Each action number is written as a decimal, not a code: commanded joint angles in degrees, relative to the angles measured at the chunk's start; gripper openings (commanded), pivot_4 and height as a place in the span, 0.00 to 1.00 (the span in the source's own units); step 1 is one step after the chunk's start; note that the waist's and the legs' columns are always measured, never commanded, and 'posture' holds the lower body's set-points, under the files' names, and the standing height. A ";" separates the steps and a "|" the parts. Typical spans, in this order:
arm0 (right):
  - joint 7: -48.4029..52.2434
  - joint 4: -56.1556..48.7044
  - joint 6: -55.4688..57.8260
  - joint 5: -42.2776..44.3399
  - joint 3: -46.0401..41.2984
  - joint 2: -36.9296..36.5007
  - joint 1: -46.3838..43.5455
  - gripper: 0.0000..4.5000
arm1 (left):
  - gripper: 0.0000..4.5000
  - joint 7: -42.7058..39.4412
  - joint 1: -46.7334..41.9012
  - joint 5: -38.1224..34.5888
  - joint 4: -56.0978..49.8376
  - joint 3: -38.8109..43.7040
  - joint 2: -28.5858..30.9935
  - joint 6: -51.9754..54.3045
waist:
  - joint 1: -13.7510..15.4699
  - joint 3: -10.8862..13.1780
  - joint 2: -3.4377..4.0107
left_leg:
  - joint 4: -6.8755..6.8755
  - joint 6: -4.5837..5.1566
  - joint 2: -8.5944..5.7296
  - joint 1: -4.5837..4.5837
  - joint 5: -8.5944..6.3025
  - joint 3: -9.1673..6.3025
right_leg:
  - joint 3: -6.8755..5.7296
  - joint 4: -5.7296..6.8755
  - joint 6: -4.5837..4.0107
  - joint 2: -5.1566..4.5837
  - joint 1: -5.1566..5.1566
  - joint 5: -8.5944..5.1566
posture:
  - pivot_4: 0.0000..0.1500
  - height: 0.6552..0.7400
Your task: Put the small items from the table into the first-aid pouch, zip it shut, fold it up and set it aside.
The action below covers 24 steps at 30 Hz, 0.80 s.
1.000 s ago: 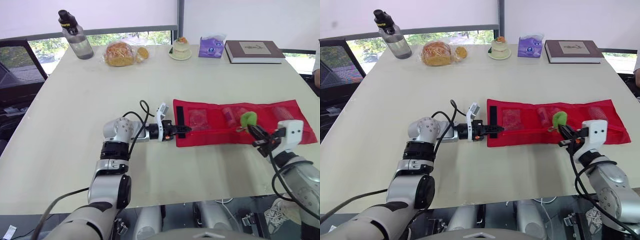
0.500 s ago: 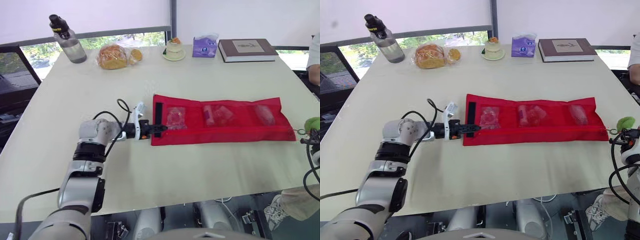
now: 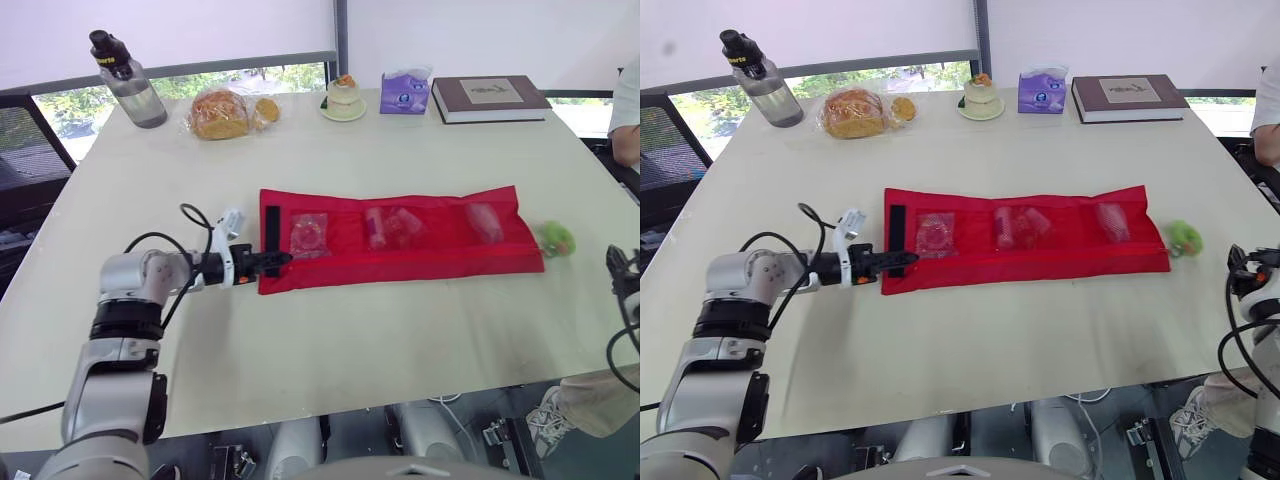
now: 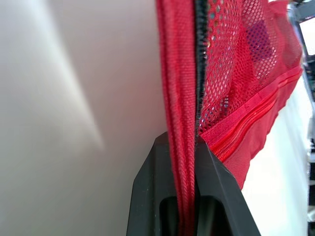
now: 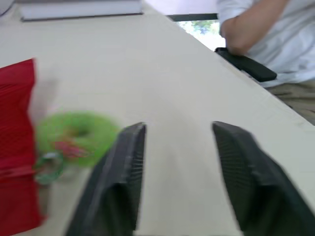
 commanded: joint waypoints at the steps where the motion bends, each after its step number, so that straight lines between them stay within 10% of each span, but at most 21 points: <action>1: -0.65 -6.25 4.97 9.31 -3.36 2.24 -0.32 0.95 | 0.00 2.47 1.75 2.82 0.90 1.12 2.49 0.52 | 0.03 0.00 0.00 | 0.00 0.00 0.01 -0.01 0.00 0.00 | -0.02 0.00 0.00 0.01 0.00 0.00 | 1.00 1.00; 8: -3.21 -12.38 11.85 15.83 1.41 5.98 1.33 0.98 | 0.00 0.53 1.21 5.53 1.59 -0.77 3.07 -5.38 | 0.28 0.00 0.00 | 0.00 0.00 0.05 -0.01 0.00 -0.03 | -0.02 -0.01 -0.02 0.01 0.00 -0.01 | 1.00 1.00; 19: -6.05 -16.25 13.16 17.54 6.96 9.47 3.18 1.00 | 0.99 -10.64 -2.12 13.40 -4.71 -5.53 11.09 -24.48 | 0.66 0.11 -0.14 | -0.02 0.00 0.04 -0.16 0.00 -0.02 | -0.01 -0.06 -0.28 -0.07 -0.13 -0.06 | 1.00 1.00; 24: -5.29 -14.35 12.60 17.29 8.55 9.39 3.09 1.00 | 0.99 -18.44 -4.20 8.82 -14.24 -3.27 11.05 -27.45 | 1.61 0.14 -0.18 | -0.02 0.00 -0.08 -0.38 0.00 0.03 | -0.13 -0.22 -0.36 -0.46 -0.17 -0.02 | 1.00 1.00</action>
